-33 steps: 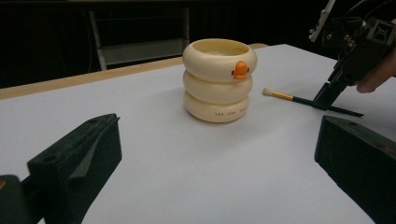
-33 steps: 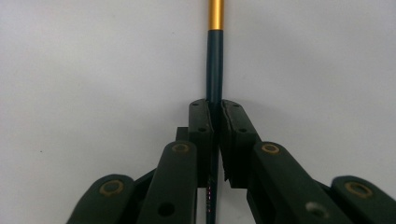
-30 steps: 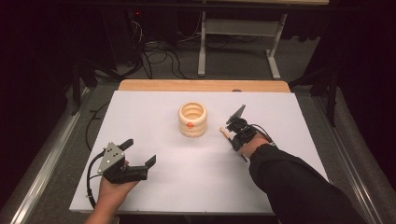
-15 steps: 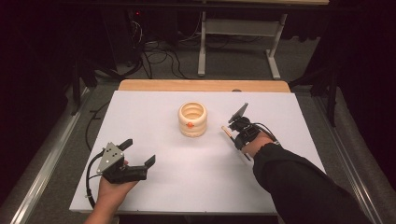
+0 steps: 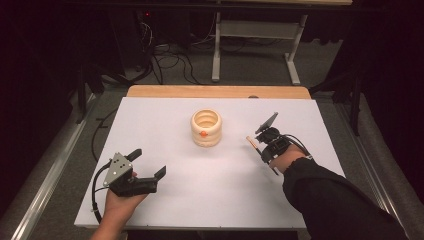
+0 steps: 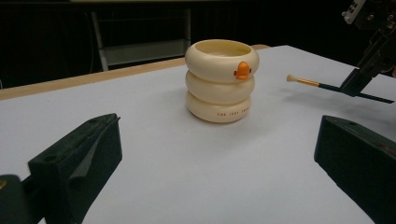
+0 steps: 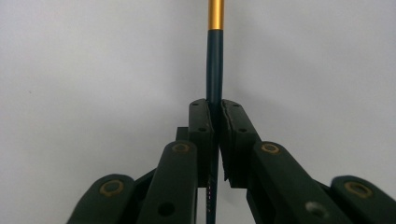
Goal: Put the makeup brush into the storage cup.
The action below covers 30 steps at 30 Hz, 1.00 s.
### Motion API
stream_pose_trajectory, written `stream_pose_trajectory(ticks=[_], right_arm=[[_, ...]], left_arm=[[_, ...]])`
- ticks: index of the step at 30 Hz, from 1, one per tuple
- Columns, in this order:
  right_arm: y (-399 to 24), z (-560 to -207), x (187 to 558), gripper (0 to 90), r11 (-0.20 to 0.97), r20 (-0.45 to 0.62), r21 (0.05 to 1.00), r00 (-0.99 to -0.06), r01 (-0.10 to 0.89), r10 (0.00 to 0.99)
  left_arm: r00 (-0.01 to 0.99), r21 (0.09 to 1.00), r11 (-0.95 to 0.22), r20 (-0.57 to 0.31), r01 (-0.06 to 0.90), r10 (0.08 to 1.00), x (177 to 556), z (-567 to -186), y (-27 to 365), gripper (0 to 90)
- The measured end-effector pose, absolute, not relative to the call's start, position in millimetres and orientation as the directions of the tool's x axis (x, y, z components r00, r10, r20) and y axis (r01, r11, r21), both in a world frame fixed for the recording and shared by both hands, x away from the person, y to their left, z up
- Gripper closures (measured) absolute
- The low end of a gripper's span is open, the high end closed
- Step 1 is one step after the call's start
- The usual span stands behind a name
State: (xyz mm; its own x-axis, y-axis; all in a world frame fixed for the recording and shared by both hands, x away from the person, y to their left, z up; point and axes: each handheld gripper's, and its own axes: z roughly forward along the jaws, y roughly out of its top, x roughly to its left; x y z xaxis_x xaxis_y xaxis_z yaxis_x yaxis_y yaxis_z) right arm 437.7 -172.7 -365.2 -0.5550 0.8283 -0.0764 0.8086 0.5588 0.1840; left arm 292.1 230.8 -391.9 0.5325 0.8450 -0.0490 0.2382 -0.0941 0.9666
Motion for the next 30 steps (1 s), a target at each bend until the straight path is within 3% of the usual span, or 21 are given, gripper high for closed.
stream_pose_trajectory(ticks=[30], right_arm=[[-216.7, -379.4, 408.4, 86.3, 0.509, -0.073, 0.189, -0.505, 0.84, 0.86]], left_arm=[[0.53, 0.964, -0.105, -0.042, 0.244, 0.847, 292.6, -393.6, 230.1, 1.6]])
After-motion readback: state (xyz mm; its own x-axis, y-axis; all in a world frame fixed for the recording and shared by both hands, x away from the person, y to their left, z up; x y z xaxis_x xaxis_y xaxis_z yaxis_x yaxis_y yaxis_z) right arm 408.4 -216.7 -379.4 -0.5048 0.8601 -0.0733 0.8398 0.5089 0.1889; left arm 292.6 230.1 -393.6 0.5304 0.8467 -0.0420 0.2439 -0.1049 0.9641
